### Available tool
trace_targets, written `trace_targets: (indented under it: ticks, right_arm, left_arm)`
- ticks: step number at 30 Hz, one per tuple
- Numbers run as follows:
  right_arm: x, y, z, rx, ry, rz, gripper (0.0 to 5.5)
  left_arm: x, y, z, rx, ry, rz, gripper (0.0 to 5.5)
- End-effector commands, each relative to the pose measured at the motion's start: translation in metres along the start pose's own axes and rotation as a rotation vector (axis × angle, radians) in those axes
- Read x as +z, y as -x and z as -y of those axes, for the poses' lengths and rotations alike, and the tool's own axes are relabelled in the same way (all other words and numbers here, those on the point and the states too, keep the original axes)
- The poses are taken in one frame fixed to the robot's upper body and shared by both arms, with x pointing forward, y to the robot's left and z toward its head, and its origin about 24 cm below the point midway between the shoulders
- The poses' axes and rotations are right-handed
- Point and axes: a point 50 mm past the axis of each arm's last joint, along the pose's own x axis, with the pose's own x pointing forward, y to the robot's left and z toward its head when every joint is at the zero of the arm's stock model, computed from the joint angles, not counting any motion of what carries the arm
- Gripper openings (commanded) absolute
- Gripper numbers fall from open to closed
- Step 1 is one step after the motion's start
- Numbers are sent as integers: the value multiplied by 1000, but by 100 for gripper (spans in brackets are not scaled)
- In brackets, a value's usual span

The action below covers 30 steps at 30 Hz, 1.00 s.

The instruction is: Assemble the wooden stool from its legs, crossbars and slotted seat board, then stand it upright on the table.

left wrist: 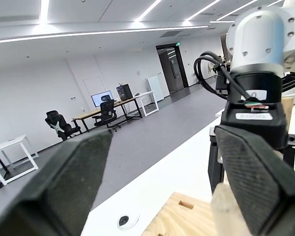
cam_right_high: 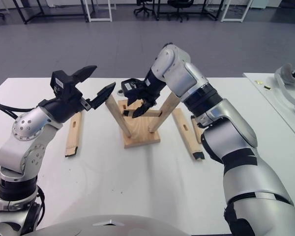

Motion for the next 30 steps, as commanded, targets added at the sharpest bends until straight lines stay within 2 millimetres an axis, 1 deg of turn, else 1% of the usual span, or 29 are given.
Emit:
trace_targets:
  ticks: [1,7,9,11,16,23,30]
  right_arm:
    - [6,5,4,-11,29,-6,204]
    - [5,-1,1,18,38,1,104]
    - [5,-2,0,23,45,5,64]
    - [2,-4,-1,29,51,4,46]
    - [-4,-6,-7,53,59,-5,45]
    - [-17,-7,-10,64,69,-60,45]
    - [-24,-11,-18,97,85,-79,45]
  left_arm:
    - [-5,-3,1,-1,-12,-49,381]
    - [-14,-4,9,-39,-11,-101,381]
    - [-18,-3,10,-51,-27,-132,381]
    - [-22,-3,11,-59,-41,-157,381]
    - [-36,1,5,-38,-73,-255,381]
    - [-37,9,3,-15,-61,-280,381]
    - [-39,6,3,-19,-67,-285,381]
